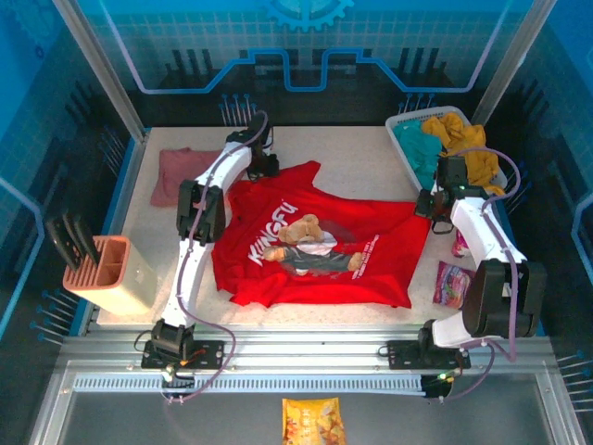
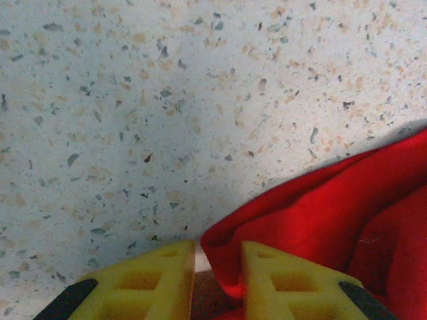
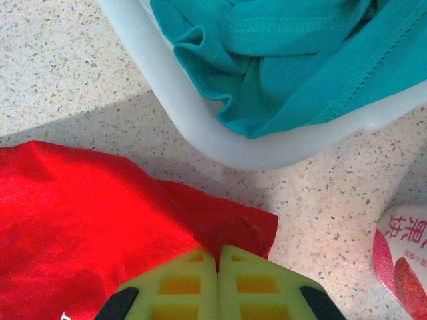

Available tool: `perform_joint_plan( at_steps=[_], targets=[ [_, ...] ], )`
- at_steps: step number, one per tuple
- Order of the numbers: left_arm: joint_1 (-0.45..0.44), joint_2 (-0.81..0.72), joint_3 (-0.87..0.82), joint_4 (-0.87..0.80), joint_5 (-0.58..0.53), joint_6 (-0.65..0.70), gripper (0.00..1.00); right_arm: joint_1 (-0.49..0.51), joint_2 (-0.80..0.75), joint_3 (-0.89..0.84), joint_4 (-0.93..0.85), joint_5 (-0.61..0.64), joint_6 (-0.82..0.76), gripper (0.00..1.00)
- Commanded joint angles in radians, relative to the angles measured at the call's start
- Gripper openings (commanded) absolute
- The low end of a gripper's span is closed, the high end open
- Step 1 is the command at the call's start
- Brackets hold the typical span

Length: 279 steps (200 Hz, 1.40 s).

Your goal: Fold and stack the t-shirts

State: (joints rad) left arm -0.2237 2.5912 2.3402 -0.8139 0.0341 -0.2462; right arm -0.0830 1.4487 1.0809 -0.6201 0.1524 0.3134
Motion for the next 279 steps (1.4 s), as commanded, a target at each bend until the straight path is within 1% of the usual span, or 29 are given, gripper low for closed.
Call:
perform_joint_plan(
  at_steps=[1, 12, 29, 62, 89, 122, 153, 181, 216, 228, 242, 262, 279],
  targets=[
    [-0.003, -0.003, -0.007, -0.007, 0.018, -0.021, 0.24, 0.016, 0.007, 0.024, -0.007, -0.001, -0.01, 0.0],
    [-0.005, -0.002, -0.014, -0.002, 0.032, -0.021, 0.24, 0.016, 0.007, 0.025, -0.006, -0.002, -0.009, 0.0],
    [-0.01, -0.004, -0.02, 0.003, 0.036, -0.021, 0.18, 0.019, 0.01, 0.029, -0.004, -0.004, -0.007, 0.0],
    [-0.012, -0.024, -0.024, 0.048, 0.073, -0.043, 0.0, 0.026, 0.024, 0.037, 0.001, -0.004, -0.005, 0.0],
    [-0.011, -0.047, 0.01, 0.083, 0.056, -0.032, 0.0, 0.039, 0.035, 0.041, 0.033, -0.01, -0.013, 0.0],
    [-0.005, -0.057, 0.119, 0.077, 0.015, 0.01, 0.0, 0.045, 0.038, 0.042, 0.09, -0.03, -0.022, 0.0],
    [0.0, -0.12, 0.114, 0.138, -0.015, 0.036, 0.0, 0.052, 0.01, 0.047, 0.152, -0.048, -0.012, 0.0],
    [0.001, -0.177, 0.107, 0.171, -0.012, 0.072, 0.0, 0.061, -0.021, 0.051, 0.189, -0.051, -0.02, 0.0],
    [0.003, -0.281, -0.02, 0.275, 0.023, 0.147, 0.0, 0.075, -0.055, 0.041, 0.202, -0.042, -0.045, 0.0],
    [0.003, -0.315, -0.059, 0.289, 0.018, 0.175, 0.0, 0.083, -0.064, 0.038, 0.186, -0.042, -0.054, 0.0],
    [0.009, -0.36, -0.122, 0.317, 0.009, 0.2, 0.0, 0.091, -0.082, 0.024, 0.162, -0.016, -0.067, 0.0],
    [0.028, -0.435, -0.236, 0.4, 0.027, 0.22, 0.0, 0.092, -0.114, -0.008, 0.132, 0.019, -0.08, 0.0],
    [0.041, -0.48, -0.29, 0.434, 0.045, 0.249, 0.0, 0.09, -0.133, -0.02, 0.091, 0.055, -0.083, 0.0]
  ],
)
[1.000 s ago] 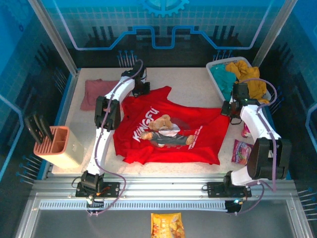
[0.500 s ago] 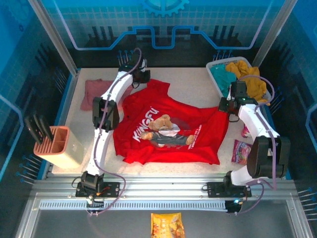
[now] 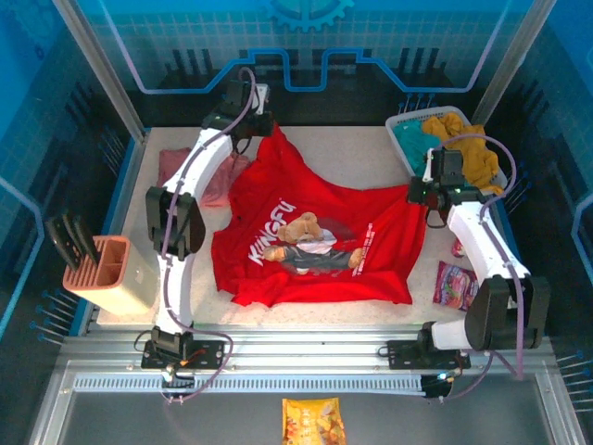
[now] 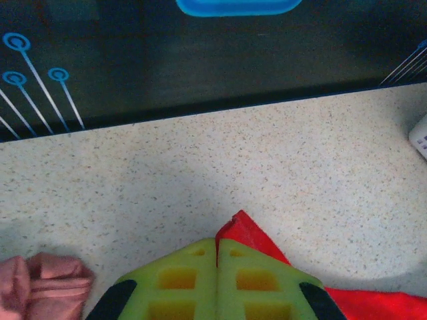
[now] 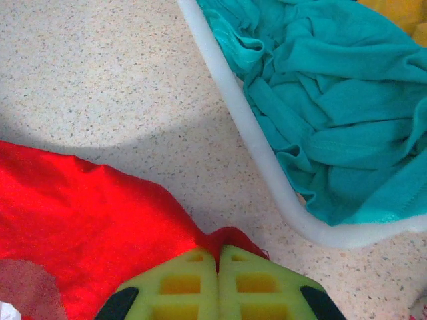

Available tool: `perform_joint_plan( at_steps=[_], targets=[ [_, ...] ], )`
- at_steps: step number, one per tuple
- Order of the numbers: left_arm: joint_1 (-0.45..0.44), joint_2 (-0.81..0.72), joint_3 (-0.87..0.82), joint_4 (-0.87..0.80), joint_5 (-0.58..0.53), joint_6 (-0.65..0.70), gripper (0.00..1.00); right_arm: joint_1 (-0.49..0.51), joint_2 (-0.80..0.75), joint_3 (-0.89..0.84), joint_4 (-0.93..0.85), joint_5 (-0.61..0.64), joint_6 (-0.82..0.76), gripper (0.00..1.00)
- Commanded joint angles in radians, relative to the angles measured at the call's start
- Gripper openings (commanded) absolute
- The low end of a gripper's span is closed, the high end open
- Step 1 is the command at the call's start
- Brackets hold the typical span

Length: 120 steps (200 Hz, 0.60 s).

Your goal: Fold and stack the t-shirts

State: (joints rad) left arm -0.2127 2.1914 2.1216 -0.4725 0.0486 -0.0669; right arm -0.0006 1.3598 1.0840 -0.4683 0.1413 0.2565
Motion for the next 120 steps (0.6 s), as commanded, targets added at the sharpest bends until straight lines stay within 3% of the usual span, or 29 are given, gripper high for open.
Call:
perform_joint_plan(
  at_steps=[1, 28, 89, 120],
  targets=[
    [0.03, -0.084, -0.074, 0.093, 0.032, 0.07, 0.0, 0.007, -0.046, -0.024, -0.062, 0.066, -0.026, 0.0],
    [0.036, -0.154, -0.153, 0.108, 0.059, 0.113, 0.0, 0.008, -0.074, -0.055, -0.093, 0.05, -0.006, 0.0],
    [0.056, -0.498, -0.761, 0.486, 0.053, 0.167, 0.0, 0.035, -0.131, -0.161, -0.163, 0.028, 0.074, 0.0],
    [0.056, -0.618, -1.005, 0.646, -0.034, 0.172, 0.0, 0.055, -0.128, -0.198, -0.19, 0.037, 0.096, 0.0]
  ],
)
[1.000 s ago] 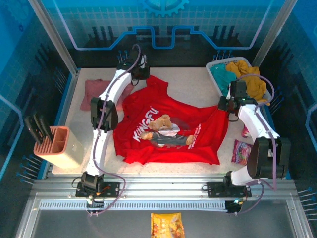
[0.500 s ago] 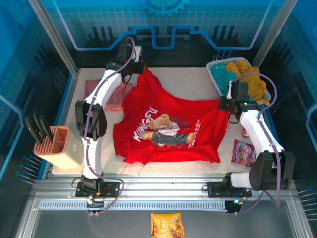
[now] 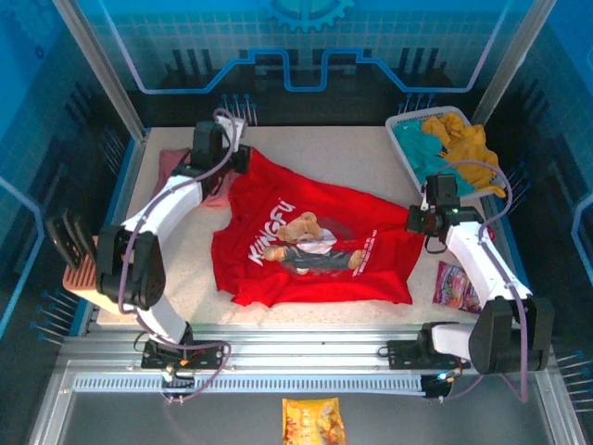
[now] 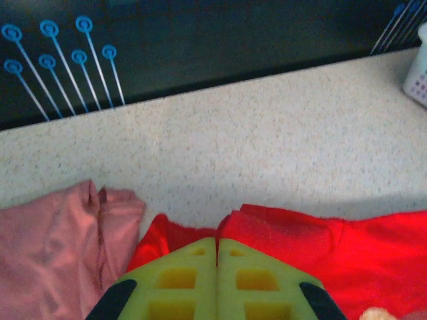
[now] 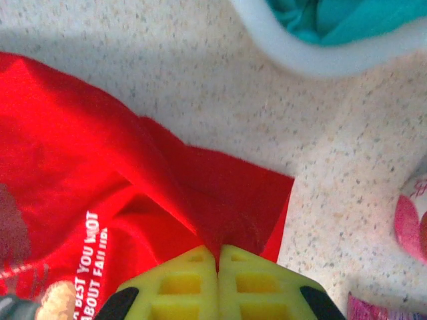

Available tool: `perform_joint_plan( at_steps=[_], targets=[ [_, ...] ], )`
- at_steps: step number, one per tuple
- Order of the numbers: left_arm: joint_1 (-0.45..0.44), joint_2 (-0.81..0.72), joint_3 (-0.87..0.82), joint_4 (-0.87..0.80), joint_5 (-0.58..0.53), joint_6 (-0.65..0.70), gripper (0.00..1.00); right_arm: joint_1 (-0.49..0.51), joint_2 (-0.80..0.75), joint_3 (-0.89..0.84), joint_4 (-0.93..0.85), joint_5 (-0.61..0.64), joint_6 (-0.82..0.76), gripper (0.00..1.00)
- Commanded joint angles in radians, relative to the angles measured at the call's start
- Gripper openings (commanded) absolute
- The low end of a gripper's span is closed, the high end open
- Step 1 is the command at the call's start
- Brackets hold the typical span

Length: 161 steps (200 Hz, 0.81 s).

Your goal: Fold and stack the t-shirts

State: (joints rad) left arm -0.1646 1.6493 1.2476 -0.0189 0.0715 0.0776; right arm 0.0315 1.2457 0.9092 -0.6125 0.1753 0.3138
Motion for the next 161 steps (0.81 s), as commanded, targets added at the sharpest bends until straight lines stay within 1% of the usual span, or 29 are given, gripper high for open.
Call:
perform_joint_plan(
  at_steps=[1, 15, 45, 83, 97, 111, 129, 161],
  targets=[
    [0.008, -0.079, -0.136, 0.193, -0.062, 0.025, 0.0, 0.022, -0.014, -0.024, -0.046, 0.003, 0.04, 0.0],
    [0.008, -0.111, -0.181, 0.187, -0.102, -0.004, 0.0, 0.025, -0.013, -0.063, -0.041, -0.008, 0.054, 0.0],
    [0.007, -0.15, -0.306, 0.246, -0.156, -0.071, 0.0, 0.024, -0.003, -0.089, -0.054, -0.004, 0.075, 0.0],
    [0.004, -0.198, -0.416, 0.286, -0.255, -0.107, 0.0, 0.015, -0.014, -0.12, -0.053, 0.006, 0.096, 0.0],
    [0.004, -0.217, -0.448, 0.294, -0.312, -0.101, 0.0, 0.009, -0.019, -0.132, -0.046, 0.003, 0.099, 0.0],
    [0.004, -0.227, -0.463, 0.289, -0.36, -0.088, 0.0, -0.012, -0.023, -0.139, -0.041, 0.009, 0.106, 0.0],
    [0.005, -0.244, -0.48, 0.296, -0.426, -0.106, 0.0, -0.053, -0.028, -0.144, -0.028, -0.036, 0.118, 0.0],
    [0.007, -0.273, -0.522, 0.339, -0.447, -0.133, 0.0, -0.071, -0.051, -0.146, -0.014, -0.049, 0.12, 0.0]
  ],
)
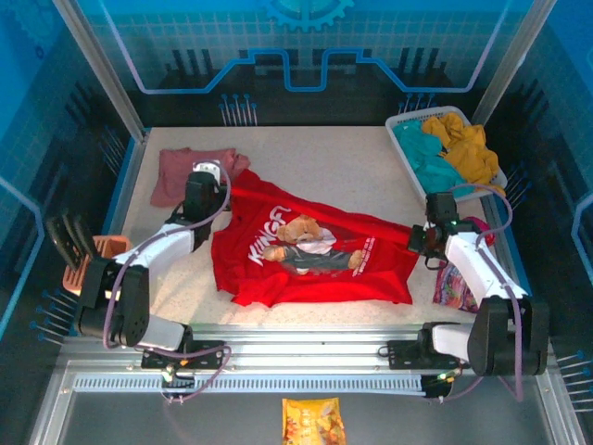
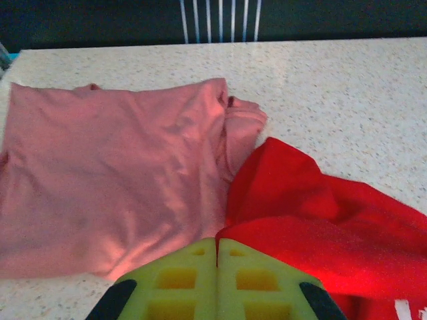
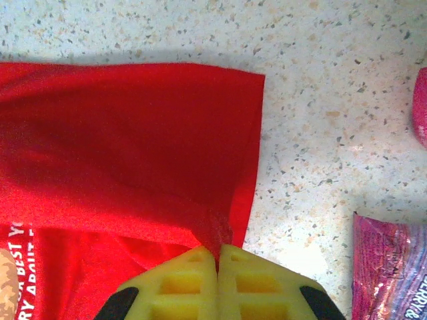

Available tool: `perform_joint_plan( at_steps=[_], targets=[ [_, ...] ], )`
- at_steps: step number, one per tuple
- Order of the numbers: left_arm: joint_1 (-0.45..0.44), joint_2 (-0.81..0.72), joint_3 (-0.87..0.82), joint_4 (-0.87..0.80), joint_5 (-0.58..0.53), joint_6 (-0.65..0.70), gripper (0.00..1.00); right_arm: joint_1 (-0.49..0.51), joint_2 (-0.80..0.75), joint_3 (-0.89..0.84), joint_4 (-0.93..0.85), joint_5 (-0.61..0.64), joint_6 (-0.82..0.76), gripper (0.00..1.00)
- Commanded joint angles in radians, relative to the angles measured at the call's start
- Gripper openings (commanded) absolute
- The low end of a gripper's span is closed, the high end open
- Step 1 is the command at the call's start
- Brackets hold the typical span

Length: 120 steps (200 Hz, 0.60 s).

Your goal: Fold and stack the t-shirts

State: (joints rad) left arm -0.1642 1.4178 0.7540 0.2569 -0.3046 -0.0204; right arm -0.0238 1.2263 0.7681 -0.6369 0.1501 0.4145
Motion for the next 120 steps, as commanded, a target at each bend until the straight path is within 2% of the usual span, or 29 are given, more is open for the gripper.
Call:
perform_joint_plan(
  at_steps=[1, 46, 73, 80, 94, 100, 110, 120],
  targets=[
    [0.006, -0.042, -0.029, 0.063, -0.072, -0.035, 0.0, -0.016, -0.032, -0.005, 0.01, -0.024, 0.019, 0.0],
    [0.005, -0.027, -0.085, 0.066, -0.068, -0.079, 0.0, -0.028, -0.024, -0.047, 0.012, -0.017, 0.012, 0.0],
    [-0.005, -0.028, -0.072, 0.006, -0.089, -0.07, 0.0, -0.052, -0.032, -0.056, 0.019, -0.027, 0.008, 0.0],
    [-0.005, -0.028, -0.058, -0.022, -0.094, -0.075, 0.07, -0.056, -0.03, -0.053, 0.019, -0.035, 0.006, 0.0],
    [-0.005, -0.023, -0.028, -0.068, -0.096, -0.077, 0.14, -0.057, -0.019, -0.04, 0.018, -0.066, -0.001, 0.21],
    [-0.004, -0.019, -0.011, -0.092, -0.099, -0.078, 0.22, -0.057, -0.018, -0.035, 0.016, -0.08, -0.001, 0.29],
    [-0.005, -0.008, 0.02, -0.141, -0.128, -0.091, 0.47, -0.054, -0.021, -0.03, 0.014, -0.096, -0.003, 0.39],
    [-0.004, 0.001, 0.054, -0.204, -0.152, -0.099, 0.5, -0.055, -0.031, -0.029, 0.014, -0.096, -0.003, 0.44]
  ],
)
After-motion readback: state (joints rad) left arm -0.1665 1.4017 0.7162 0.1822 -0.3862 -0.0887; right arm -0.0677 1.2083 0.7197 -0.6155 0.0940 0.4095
